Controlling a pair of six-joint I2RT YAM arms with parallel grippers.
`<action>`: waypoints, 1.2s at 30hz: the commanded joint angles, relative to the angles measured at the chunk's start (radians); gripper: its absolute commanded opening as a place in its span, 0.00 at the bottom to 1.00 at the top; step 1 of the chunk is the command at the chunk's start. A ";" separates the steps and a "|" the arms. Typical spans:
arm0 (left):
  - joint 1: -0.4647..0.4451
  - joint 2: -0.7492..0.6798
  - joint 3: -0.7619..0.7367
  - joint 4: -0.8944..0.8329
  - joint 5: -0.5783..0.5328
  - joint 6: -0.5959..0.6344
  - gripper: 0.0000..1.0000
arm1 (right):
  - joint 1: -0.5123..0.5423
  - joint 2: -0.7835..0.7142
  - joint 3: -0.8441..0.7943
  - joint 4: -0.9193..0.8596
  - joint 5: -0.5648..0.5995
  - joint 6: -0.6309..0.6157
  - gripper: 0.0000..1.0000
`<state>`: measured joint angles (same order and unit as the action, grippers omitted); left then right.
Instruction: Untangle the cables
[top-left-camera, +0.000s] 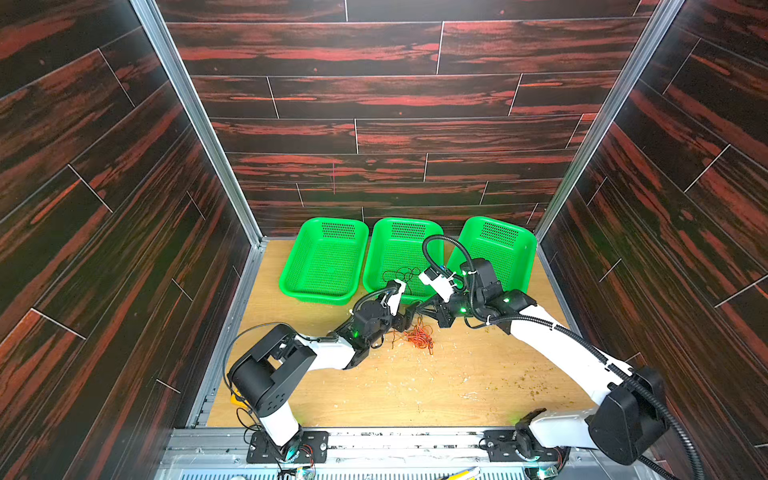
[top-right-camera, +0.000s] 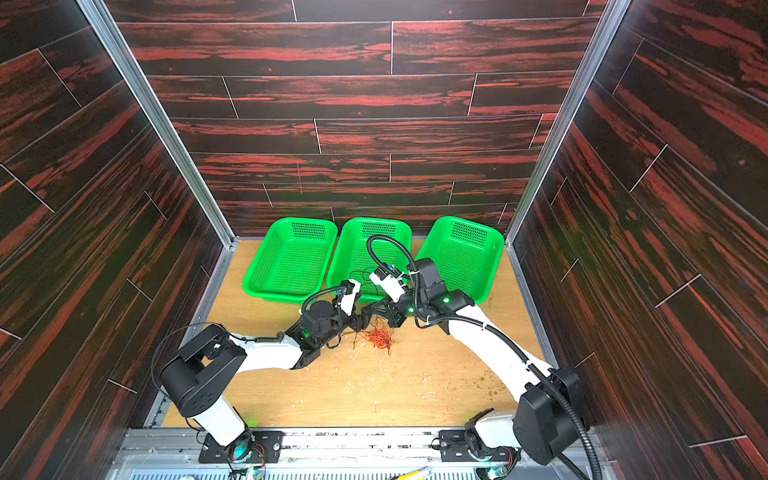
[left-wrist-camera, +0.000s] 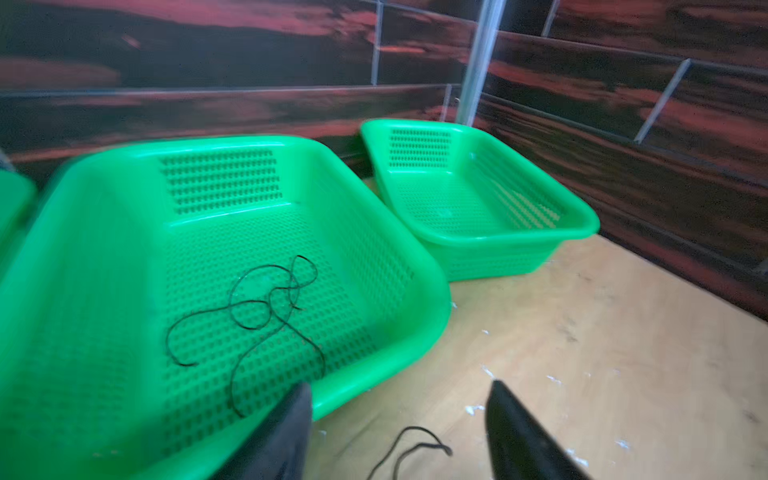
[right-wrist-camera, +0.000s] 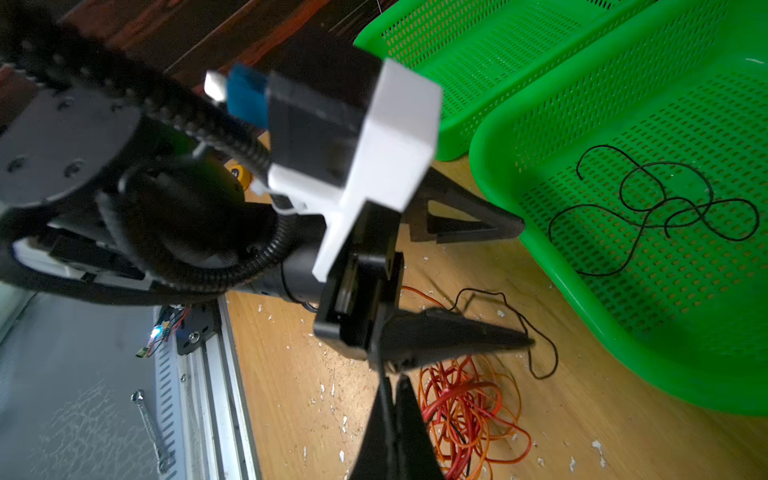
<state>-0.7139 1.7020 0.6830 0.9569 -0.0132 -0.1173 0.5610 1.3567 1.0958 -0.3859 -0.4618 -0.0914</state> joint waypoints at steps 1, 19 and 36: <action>-0.002 -0.019 -0.022 0.056 -0.083 0.022 0.52 | 0.006 -0.075 -0.024 0.013 -0.003 -0.019 0.00; 0.007 -0.258 -0.117 -0.080 -0.289 0.199 0.26 | -0.001 -0.127 -0.073 0.030 -0.003 -0.013 0.00; 0.008 -0.651 0.000 -0.668 -0.252 0.405 0.00 | -0.007 0.058 -0.126 0.165 -0.040 0.083 0.28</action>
<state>-0.7109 1.0943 0.6464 0.3862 -0.3031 0.2291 0.5541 1.3674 0.9894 -0.2863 -0.4599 -0.0456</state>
